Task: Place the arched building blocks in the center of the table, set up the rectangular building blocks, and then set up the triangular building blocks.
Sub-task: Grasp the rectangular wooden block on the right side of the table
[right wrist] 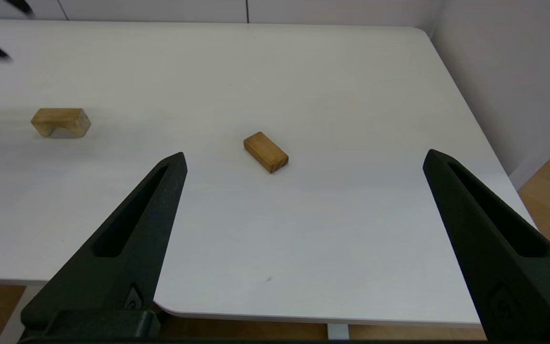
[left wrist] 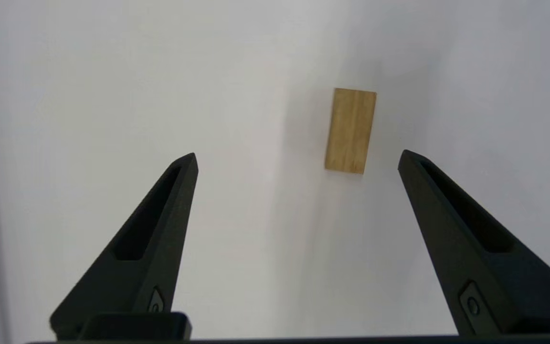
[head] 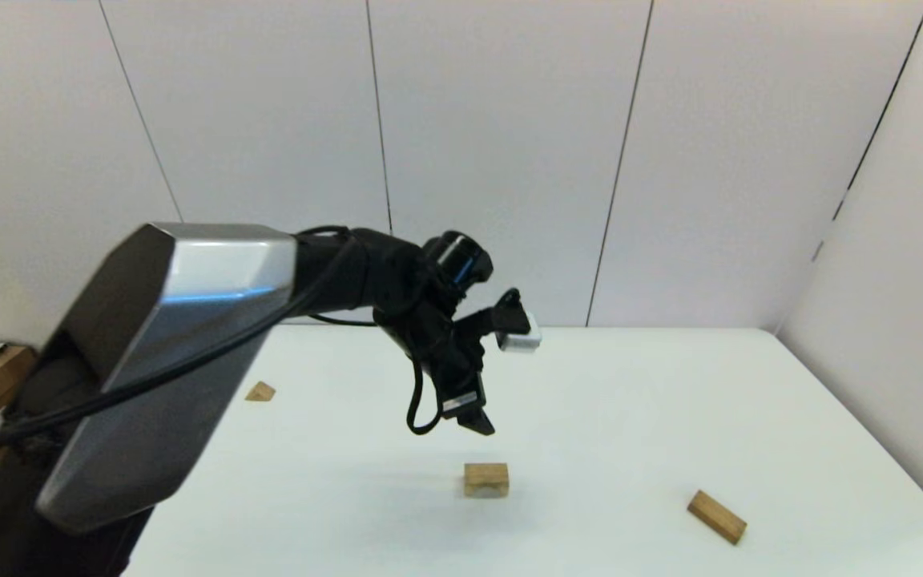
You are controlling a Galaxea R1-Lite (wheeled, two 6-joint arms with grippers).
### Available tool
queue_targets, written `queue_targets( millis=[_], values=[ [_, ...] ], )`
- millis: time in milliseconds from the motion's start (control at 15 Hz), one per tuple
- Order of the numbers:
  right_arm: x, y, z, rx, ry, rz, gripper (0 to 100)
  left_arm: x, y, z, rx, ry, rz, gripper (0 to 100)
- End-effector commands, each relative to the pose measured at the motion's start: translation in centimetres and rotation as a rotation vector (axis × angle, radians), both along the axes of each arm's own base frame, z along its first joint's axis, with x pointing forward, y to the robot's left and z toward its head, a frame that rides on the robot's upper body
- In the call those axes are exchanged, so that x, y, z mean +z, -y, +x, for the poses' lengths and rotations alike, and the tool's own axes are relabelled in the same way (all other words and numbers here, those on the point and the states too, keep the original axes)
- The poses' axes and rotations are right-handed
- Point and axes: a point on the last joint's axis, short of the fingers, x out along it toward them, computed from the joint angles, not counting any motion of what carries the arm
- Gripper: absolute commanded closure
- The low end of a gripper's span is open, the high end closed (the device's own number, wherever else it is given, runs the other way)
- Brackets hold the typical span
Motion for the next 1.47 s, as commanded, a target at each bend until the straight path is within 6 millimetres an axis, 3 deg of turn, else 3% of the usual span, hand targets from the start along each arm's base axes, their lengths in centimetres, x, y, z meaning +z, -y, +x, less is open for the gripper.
queue_targets(
  millis=[67, 200, 333, 467, 600, 733, 800, 1067, 1267, 1467],
  values=[
    [0.0, 0.0, 0.0, 0.0, -0.001, -0.001, 0, 14.5, -5.1, -5.9, 0.239, 0.152, -0.242, 0],
    [0.0, 0.0, 0.0, 0.0, -0.001, -0.001, 0, 19.3, -8.9, -10.4, 0.303, 0.173, -0.32, 0],
    [0.0, 0.0, 0.0, 0.0, -0.001, -0.001, 0, 23.3, -13.6, -16.9, 0.33, 0.219, -0.4, 0],
    [0.0, 0.0, 0.0, 0.0, -0.002, -0.001, 0, 25.2, -17.3, -22.2, 0.362, 0.271, -0.488, 0],
    [0.0, 0.0, 0.0, 0.0, -0.002, -0.001, 0, 25.3, -21.4, -26.6, 0.478, 0.378, -0.511, 0],
    [0.0, 0.0, 0.0, 0.0, -0.002, -0.001, 0, 24.8, -25.2, -31.7, 0.616, 0.509, -0.555, 0],
    [0.0, 0.0, 0.0, 0.0, -0.002, -0.001, 0, 24.1, -26.2, -33.7, 0.677, 0.555, -0.56, 0],
    [0.0, 0.0, 0.0, 0.0, -0.001, -0.001, 0, 18.9, -27.9, -42.4, 0.818, 0.738, -0.597, 0],
    [0.0, 0.0, 0.0, 0.0, -0.001, -0.001, 0, 12.6, -27.7, -46.1, 0.874, 0.798, -0.602, 0],
    [0.0, 0.0, 0.0, 0.0, -0.002, -0.001, 0, 9.4, -27.1, -46.9, 0.941, 0.792, -0.624, 0]
  ],
)
